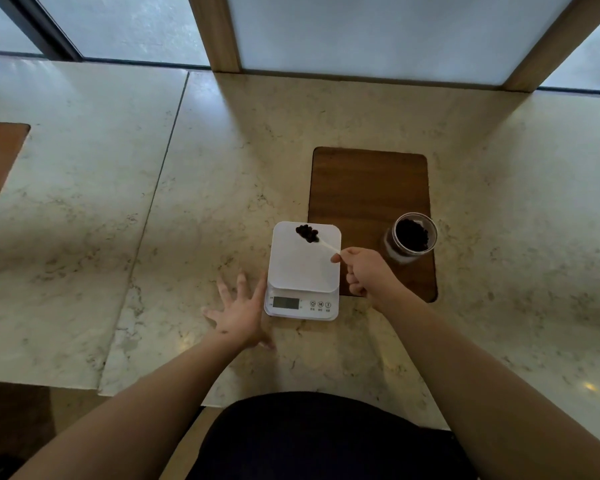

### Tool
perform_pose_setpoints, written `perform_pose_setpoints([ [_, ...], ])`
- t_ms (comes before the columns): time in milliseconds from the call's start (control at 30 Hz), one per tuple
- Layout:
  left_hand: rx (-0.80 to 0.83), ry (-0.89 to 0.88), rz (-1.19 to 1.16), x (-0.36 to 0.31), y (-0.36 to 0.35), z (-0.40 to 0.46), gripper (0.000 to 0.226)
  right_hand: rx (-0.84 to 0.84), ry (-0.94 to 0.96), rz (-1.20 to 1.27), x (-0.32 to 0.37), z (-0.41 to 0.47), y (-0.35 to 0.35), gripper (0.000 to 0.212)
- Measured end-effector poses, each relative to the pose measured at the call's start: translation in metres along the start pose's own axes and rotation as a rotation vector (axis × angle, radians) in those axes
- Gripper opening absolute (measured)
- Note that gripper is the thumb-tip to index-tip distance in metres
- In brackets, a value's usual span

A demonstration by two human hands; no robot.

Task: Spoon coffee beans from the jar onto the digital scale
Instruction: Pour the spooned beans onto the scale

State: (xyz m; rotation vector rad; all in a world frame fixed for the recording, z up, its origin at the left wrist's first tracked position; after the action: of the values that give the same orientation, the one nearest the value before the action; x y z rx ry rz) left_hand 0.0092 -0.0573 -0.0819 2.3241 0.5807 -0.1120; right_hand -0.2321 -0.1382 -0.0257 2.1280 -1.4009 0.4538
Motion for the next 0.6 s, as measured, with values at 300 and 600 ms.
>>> perform_pose_setpoints([
  [300,-0.028,0.005,-0.005,0.002,-0.001,0.004,0.158,-0.041,-0.009,-0.119,-0.013,0.014,0.001,0.035],
  [600,-0.028,0.006,-0.005,0.001,0.0,0.005,0.159,-0.046,0.014,-0.14,-0.013,0.014,0.003,0.036],
])
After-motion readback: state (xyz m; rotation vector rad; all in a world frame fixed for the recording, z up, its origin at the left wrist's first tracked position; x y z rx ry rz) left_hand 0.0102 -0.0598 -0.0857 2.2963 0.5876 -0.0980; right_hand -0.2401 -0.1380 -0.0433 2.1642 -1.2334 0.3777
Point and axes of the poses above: each hand's wrist, its own z-axis towards the middle knuckle, its own y-axis out of the back of the hand, x = y × z, the point moved 7 cm from there along z, towards the middle knuckle, and after that the axes turned 13 degrees about -z, right-handed, at the moved point
